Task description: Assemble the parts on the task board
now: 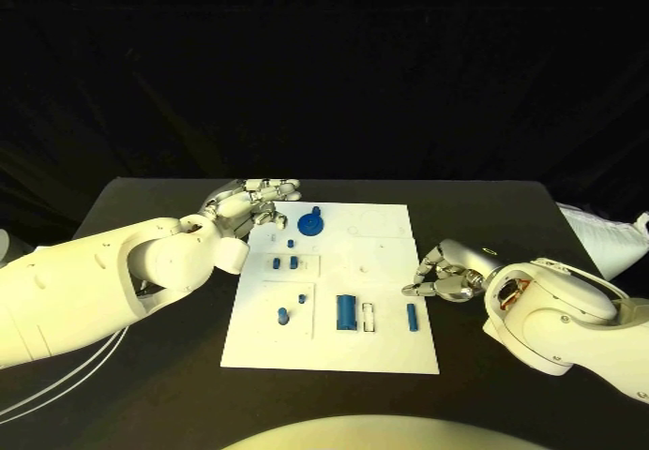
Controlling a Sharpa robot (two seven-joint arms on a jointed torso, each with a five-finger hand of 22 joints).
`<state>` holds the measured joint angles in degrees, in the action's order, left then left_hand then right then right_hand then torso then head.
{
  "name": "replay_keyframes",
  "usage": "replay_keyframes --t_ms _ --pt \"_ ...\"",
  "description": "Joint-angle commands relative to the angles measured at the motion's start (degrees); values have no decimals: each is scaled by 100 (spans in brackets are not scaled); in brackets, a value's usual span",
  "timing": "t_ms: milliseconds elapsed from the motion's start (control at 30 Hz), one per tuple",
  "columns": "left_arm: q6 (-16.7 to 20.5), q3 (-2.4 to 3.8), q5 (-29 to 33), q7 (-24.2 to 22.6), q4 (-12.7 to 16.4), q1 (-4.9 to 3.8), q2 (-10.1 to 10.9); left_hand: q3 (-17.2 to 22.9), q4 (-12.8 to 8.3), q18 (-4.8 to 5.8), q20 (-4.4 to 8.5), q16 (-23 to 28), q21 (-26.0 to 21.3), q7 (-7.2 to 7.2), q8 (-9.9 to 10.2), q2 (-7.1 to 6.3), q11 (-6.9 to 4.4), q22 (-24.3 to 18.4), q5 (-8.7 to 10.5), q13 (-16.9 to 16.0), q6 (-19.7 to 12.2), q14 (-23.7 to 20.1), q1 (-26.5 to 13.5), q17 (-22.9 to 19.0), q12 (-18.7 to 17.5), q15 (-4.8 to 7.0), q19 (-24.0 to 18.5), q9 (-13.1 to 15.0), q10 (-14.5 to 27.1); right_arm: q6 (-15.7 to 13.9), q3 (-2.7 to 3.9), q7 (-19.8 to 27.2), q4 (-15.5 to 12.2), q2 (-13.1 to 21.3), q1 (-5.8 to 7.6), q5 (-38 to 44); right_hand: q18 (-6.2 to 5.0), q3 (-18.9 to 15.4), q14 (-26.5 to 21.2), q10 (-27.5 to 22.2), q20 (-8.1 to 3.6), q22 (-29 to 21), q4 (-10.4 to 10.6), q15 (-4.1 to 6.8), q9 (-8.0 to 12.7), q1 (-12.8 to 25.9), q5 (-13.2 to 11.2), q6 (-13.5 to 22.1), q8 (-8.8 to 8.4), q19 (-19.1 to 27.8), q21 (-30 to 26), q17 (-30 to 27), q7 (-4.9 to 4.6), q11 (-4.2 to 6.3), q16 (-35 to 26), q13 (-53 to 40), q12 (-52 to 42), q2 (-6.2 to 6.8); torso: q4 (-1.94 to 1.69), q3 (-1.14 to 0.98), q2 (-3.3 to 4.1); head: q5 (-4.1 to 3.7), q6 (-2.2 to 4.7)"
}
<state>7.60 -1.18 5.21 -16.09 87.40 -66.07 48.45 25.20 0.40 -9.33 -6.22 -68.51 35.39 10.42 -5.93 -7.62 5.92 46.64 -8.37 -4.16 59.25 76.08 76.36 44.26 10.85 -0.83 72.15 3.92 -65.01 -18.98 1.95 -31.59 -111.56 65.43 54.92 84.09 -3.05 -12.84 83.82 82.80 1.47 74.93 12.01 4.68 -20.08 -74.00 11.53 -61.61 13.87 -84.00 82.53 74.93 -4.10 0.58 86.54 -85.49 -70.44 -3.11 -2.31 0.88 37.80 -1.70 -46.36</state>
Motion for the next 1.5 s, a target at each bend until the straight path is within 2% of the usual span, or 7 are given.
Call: replay_keyframes --t_ms 33,133,433,1100,1300,1433,1500 --pt "-85 3 -13 -37 24 -2 -2 -25 3 -110 -30 23 -22 -13 -23 1 1 -9 -20 8 -41 -30 -65 -6 14 -9 -14 -3 25 457 -17 -83 0 32 -65 621 23 -3 486 -6 25 240 -20 -34 3 -126 34 -47 -29 -101 -27 848 13 -8 -33 906 39 -72 22 2 -6 -38 2" --pt "-90 3 -13 -37 26 -1 -1 -25 3 -110 -30 23 -22 -13 -23 1 1 -9 -20 8 -41 -30 -65 -6 14 -9 -14 -3 25 507 -29 -97 18 33 -152 733 21 0 484 -13 24 229 -23 -32 15 -157 87 -48 -69 -95 -35 840 10 -7 -40 921 68 -90 37 -2 -11 -31 1" --pt "-100 1 -13 -34 19 -1 -5 -25 3 -110 -30 23 -22 -13 -23 1 1 -9 -20 8 -41 -30 -65 -6 14 -9 -14 -3 25 664 -40 -115 109 -128 -300 834 23 7 485 -10 23 238 -16 -32 29 -182 145 -66 -110 -98 -32 849 10 -7 -36 922 76 -126 2 -2 -5 -56 -3" --pt "-104 -3 -13 -22 21 0 14 -25 3 -110 -30 23 -22 -13 -23 1 1 -9 -20 8 -41 -30 -65 -6 14 -9 -14 -3 25 1040 -43 -145 279 -398 -390 1165 26 1 489 10 3 258 -46 1 21 -298 173 -250 -125 -105 -23 866 69 39 -30 909 77 -131 11 -1 -3 -7 -34" --pt "-115 -4 -13 -13 23 0 16 -25 3 -110 -30 23 -22 -13 -23 1 1 -9 -20 8 -41 -30 -65 -6 14 -9 -14 -3 25 1111 -44 -148 327 -503 -447 1386 28 167 490 13 -30 268 -255 34 29 -670 -196 -298 -189 -108 -21 874 100 73 -29 914 105 -192 13 -2 0 5 -44" --pt "-119 -4 -13 -9 23 0 16 -25 3 -110 -30 23 -22 -13 -23 1 1 -9 -20 8 -41 -30 -65 -6 14 -9 -14 -3 25 1189 -44 -153 343 -548 -467 1574 27 580 488 -17 -70 265 -662 77 45 -1322 -610 -310 -246 -105 -26 870 136 111 -35 925 148 -309 14 1 -6 7 -48" --pt "-119 -4 -13 -8 22 0 16 -25 3 -110 -30 23 -22 -13 -23 1 1 -9 -20 8 -41 -30 -65 -6 14 -9 -14 -3 25 1235 -44 -154 346 -561 -471 1642 27 731 488 -32 -78 265 -799 73 50 -1487 -613 -324 -265 -104 -29 870 123 102 -36 936 176 -314 15 2 -7 0 -53"
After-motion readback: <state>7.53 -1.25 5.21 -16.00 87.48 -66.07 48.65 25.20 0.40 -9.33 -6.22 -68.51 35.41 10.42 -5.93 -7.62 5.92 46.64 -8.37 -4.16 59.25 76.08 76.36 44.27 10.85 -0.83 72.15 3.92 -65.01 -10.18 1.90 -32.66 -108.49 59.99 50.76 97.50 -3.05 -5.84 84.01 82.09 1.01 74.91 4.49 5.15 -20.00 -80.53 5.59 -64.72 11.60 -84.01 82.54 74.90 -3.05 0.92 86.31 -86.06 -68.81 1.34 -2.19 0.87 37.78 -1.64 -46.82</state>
